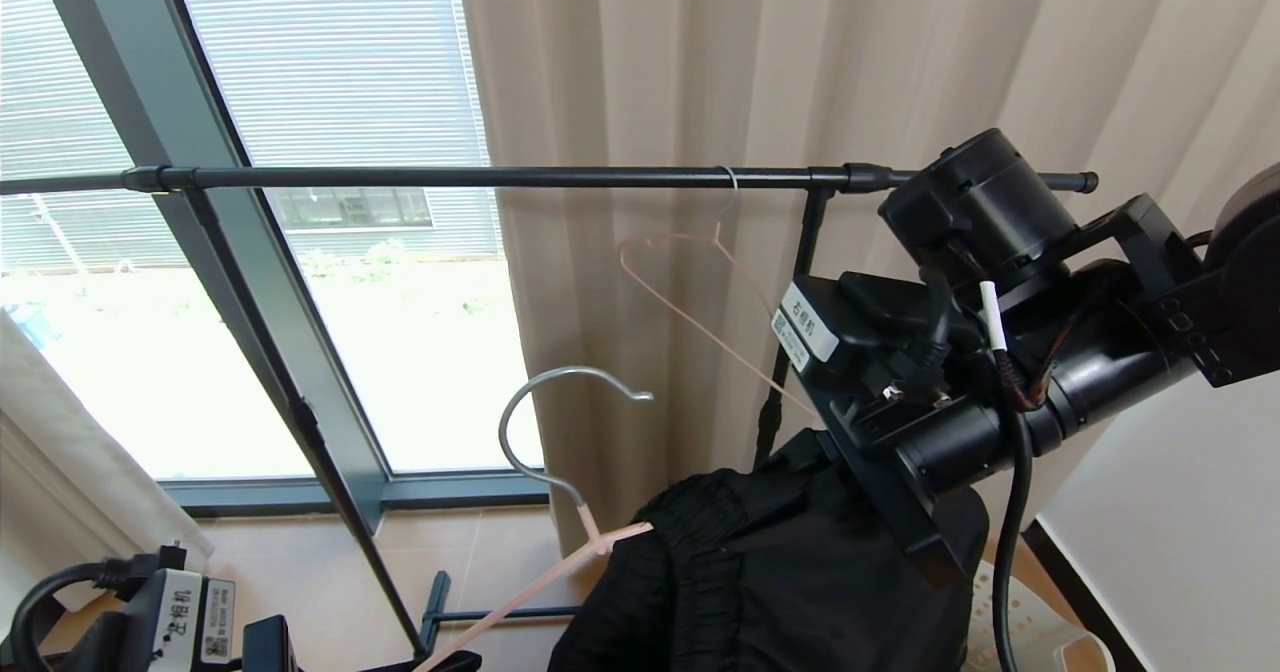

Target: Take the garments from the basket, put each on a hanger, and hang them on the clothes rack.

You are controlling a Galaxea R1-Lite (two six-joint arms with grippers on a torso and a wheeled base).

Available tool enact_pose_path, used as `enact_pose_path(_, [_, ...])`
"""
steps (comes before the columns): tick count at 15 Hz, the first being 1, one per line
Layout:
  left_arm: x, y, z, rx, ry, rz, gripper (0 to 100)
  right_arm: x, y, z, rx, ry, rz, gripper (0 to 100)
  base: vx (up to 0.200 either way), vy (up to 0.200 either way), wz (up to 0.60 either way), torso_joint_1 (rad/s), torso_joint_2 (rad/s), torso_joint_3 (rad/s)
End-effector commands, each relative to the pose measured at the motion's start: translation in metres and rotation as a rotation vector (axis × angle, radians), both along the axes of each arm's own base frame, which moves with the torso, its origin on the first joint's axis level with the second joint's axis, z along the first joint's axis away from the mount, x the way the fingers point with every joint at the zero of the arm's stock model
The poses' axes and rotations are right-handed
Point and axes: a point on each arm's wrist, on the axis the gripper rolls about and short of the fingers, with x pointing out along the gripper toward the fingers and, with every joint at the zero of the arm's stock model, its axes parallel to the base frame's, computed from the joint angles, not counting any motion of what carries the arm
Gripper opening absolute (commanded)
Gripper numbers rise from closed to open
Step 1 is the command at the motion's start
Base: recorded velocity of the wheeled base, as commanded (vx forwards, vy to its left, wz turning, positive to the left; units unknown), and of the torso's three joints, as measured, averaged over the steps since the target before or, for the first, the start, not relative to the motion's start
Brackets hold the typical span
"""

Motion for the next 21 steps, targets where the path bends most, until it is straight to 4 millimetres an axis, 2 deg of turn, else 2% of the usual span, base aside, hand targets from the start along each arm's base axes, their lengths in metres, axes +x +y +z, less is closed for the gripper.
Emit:
enact_pose_path(1, [0.000,0.000,0.000,0.002,0.002,0.000,100,-0.001,0.000,0.001,0.003,-0.003,0.002,0,0.000,0.000,0.00,0.000,0.00,0.000])
enact_pose_path(3, [-0.003,0.004,-0.005,0.012,0.014,0.010,100,-0.002,-0.005,0.001,-0.010,-0.012,-0.019,0,0.000,0.000,0.00,0.000,0.00,0.000])
enact_pose_path(6, [-0.006,0.024,-0.005,-0.033,0.013,0.130,100,0.005,-0.014,0.004,-0.011,-0.019,-0.072,0,0.000,0.000,0.00,0.000,0.00,0.000])
enact_pose_path(9, [-0.014,0.038,0.013,-0.241,0.056,0.220,100,0.010,-0.026,0.014,0.011,-0.025,-0.142,0,0.000,0.000,0.00,0.000,0.00,0.000])
enact_pose_path(11, [-0.013,0.041,0.012,-0.280,0.110,0.264,100,0.016,-0.030,0.017,-0.022,-0.037,-0.232,0,0.000,0.000,0.00,0.000,0.00,0.000])
enact_pose_path(12, [-0.005,0.039,0.010,-0.277,0.208,0.301,100,0.017,-0.031,0.018,-0.051,-0.035,-0.317,0,0.000,0.000,0.00,0.000,0.00,0.000])
enact_pose_path(14, [0.016,0.029,0.008,-0.229,0.364,0.362,100,0.020,-0.030,0.020,-0.046,-0.068,-0.357,0,0.000,0.000,0.00,0.000,0.00,0.000])
enact_pose_path(15, [0.037,0.019,0.015,-0.232,0.470,0.398,100,0.019,-0.030,0.022,-0.055,-0.101,-0.385,0,0.000,0.000,0.00,0.000,0.00,0.000])
enact_pose_path(17, [0.058,-0.001,0.021,-0.222,0.579,0.393,100,0.016,-0.032,0.028,-0.060,-0.146,-0.419,0,0.000,0.000,0.00,0.000,0.00,0.000])
enact_pose_path(19, [0.071,-0.017,0.016,-0.171,0.655,0.401,100,0.012,-0.036,0.032,-0.066,-0.172,-0.443,0,0.000,0.000,0.00,0.000,0.00,0.000])
enact_pose_path(21, [0.082,-0.039,0.002,-0.096,0.705,0.430,100,0.003,-0.042,0.036,-0.058,-0.184,-0.446,0,0.000,0.000,0.00,0.000,0.00,0.000])
